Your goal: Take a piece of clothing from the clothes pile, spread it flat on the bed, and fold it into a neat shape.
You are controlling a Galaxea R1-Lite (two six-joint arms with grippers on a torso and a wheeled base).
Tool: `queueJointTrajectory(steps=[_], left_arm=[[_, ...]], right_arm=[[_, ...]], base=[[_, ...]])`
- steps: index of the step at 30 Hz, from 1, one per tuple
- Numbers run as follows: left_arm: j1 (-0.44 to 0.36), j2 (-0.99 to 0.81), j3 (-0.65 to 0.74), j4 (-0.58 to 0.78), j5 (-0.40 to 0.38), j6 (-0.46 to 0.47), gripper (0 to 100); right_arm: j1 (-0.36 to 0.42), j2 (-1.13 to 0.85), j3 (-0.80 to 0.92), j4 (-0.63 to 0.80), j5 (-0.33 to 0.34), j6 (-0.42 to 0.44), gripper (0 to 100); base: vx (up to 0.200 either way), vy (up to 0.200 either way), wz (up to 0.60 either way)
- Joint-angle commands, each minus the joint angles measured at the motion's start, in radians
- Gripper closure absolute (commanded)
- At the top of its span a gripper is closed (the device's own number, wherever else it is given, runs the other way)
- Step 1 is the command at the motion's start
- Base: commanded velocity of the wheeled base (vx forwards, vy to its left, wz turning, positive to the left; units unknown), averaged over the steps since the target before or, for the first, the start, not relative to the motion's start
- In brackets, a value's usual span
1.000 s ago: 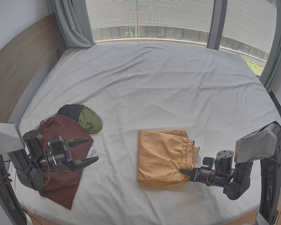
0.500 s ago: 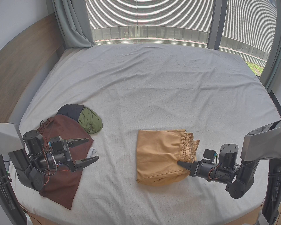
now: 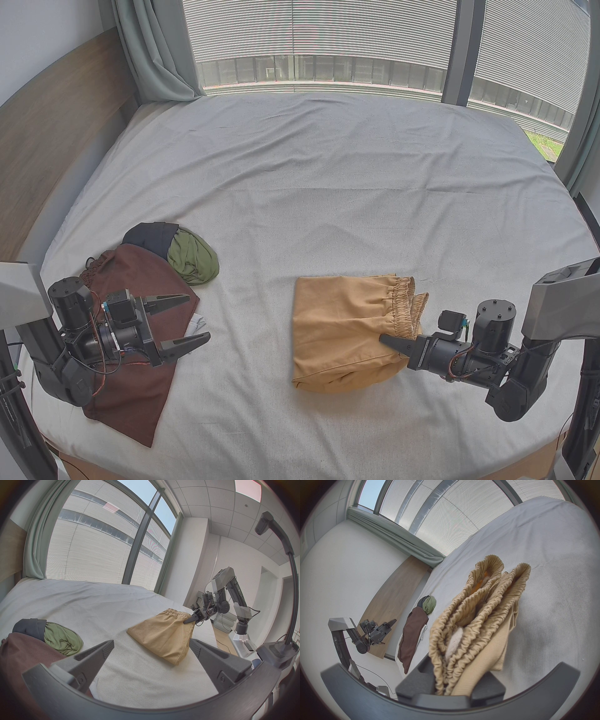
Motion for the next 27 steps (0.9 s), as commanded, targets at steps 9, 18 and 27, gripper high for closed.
queueJointTrajectory(steps=[9, 18, 27], left_arm=[[0.0, -0.002, 0.001, 0.0, 0.0, 0.0, 0], [0.002, -0.034, 0.006, 0.0, 0.0, -0.011, 0], [0.002, -0.037, 0.007, 0.0, -0.002, -0.018, 0]], right_arm=[[0.008, -0.054, -0.002, -0.001, 0.0, 0.03, 100], [0.022, -0.1, -0.04, 0.0, 0.0, 0.033, 100], [0.023, -0.123, -0.105, 0.004, 0.026, 0.082, 100]], base=[[0.0, 0.0, 0.0], [0.0, 0.0, 0.0], [0.0, 0.0, 0.0]])
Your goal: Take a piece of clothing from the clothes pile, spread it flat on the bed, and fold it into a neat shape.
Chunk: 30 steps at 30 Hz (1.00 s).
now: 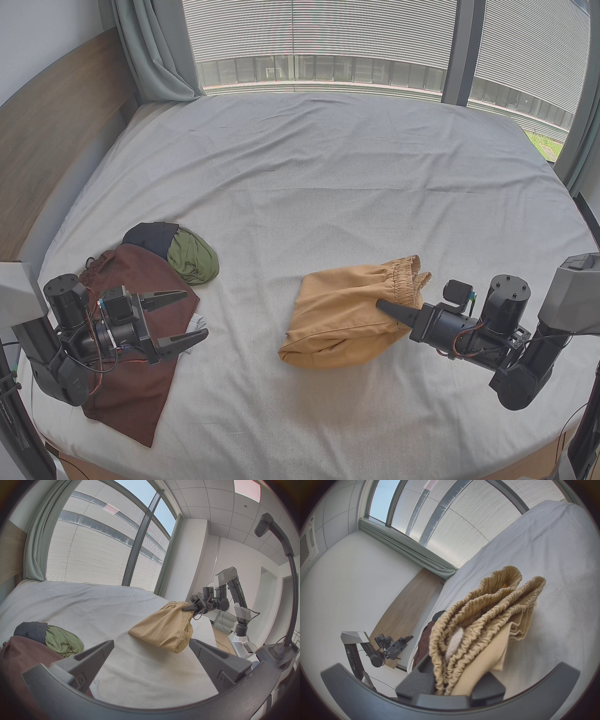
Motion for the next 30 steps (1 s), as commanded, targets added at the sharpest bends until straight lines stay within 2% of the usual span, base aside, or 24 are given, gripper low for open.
queueJointTrajectory(steps=[1, 12, 22, 25, 30], left_arm=[[0.0, -0.005, 0.003, -0.001, 0.0, -0.001, 0], [0.0, -0.003, 0.001, -0.001, 0.0, -0.001, 0], [0.0, -0.002, 0.003, -0.001, 0.0, -0.002, 0], [0.0, -0.002, 0.003, -0.001, 0.0, -0.002, 0], [0.0, -0.002, 0.001, -0.001, 0.0, -0.002, 0]], right_arm=[[0.001, -0.013, -0.036, 0.0, 0.018, 0.012, 100], [-0.004, -0.032, -0.12, 0.003, 0.036, 0.065, 100], [-0.01, 0.001, -0.263, 0.005, 0.07, 0.069, 100], [-0.01, 0.022, -0.31, 0.005, 0.093, 0.117, 100], [-0.015, 0.079, -0.402, 0.006, 0.111, 0.124, 100]], base=[[0.0, 0.0, 0.0], [0.0, 0.0, 0.0], [0.0, 0.0, 0.0], [0.0, 0.0, 0.0], [0.0, 0.0, 0.0]])
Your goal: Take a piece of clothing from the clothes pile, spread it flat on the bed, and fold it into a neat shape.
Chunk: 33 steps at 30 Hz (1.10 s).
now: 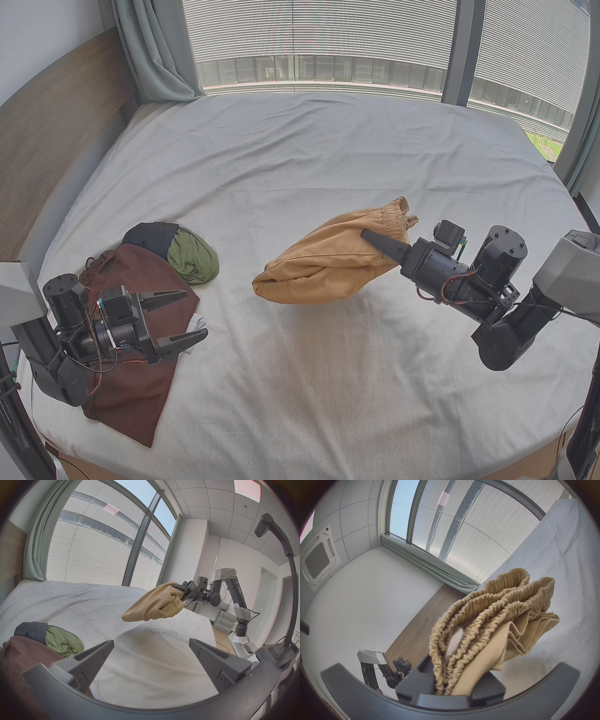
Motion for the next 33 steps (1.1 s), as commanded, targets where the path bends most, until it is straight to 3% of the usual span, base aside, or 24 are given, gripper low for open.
queueJointTrajectory(steps=[1, 7, 19, 33], left_arm=[[0.0, 0.002, -0.001, 0.0, -0.002, 0.0, 0], [0.0, 0.002, -0.001, 0.0, -0.002, -0.002, 0], [0.009, 0.005, -0.004, 0.0, -0.002, -0.003, 0], [0.009, 0.01, -0.001, 0.0, -0.002, -0.005, 0]], right_arm=[[-0.005, 0.064, -0.078, -0.001, 0.016, 0.004, 100], [-0.019, 0.155, -0.233, 0.01, 0.042, 0.055, 100], [-0.062, 0.308, -0.588, 0.182, 0.041, 0.104, 100], [-0.077, 0.388, -0.621, 0.194, 0.041, 0.104, 100]], base=[[0.0, 0.0, 0.0], [0.0, 0.0, 0.0], [0.0, 0.0, 0.0], [0.0, 0.0, 0.0]])
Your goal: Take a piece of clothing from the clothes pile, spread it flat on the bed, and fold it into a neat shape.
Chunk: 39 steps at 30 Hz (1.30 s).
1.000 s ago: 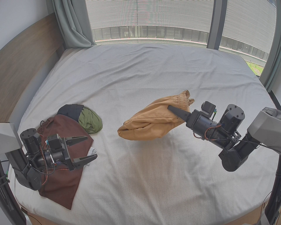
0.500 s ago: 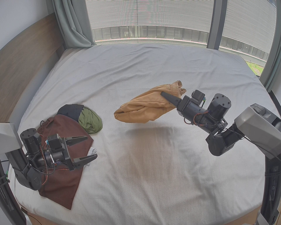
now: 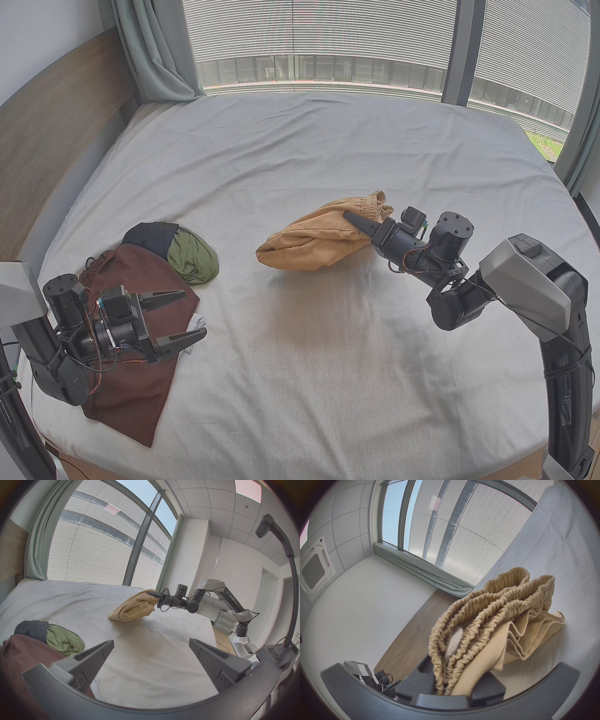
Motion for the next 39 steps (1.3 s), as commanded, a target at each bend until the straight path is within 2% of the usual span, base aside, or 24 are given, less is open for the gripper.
queueJointTrajectory(steps=[1, 13, 25, 33, 39], left_arm=[[0.0, 0.003, 0.003, -0.001, 0.0, -0.002, 0], [-0.003, 0.012, 0.003, -0.001, 0.0, -0.007, 0], [-0.001, 0.017, 0.003, -0.001, -0.006, -0.019, 0], [0.01, 0.02, 0.0, -0.001, -0.008, -0.02, 0], [0.014, 0.015, 0.0, -0.001, -0.012, -0.02, 0]], right_arm=[[-0.002, 0.016, -0.014, 0.005, 0.0, 0.0, 100], [-0.029, 0.009, -0.222, 0.122, 0.002, 0.029, 100], [-0.042, 0.153, -0.605, 0.34, -0.008, 0.043, 100], [-0.045, 0.289, -0.605, 0.337, -0.011, 0.036, 100], [-0.037, 0.213, -0.409, 0.331, -0.017, 0.03, 100]], base=[[0.0, 0.0, 0.0], [0.0, 0.0, 0.0], [0.0, 0.0, 0.0], [0.0, 0.0, 0.0], [0.0, 0.0, 0.0]])
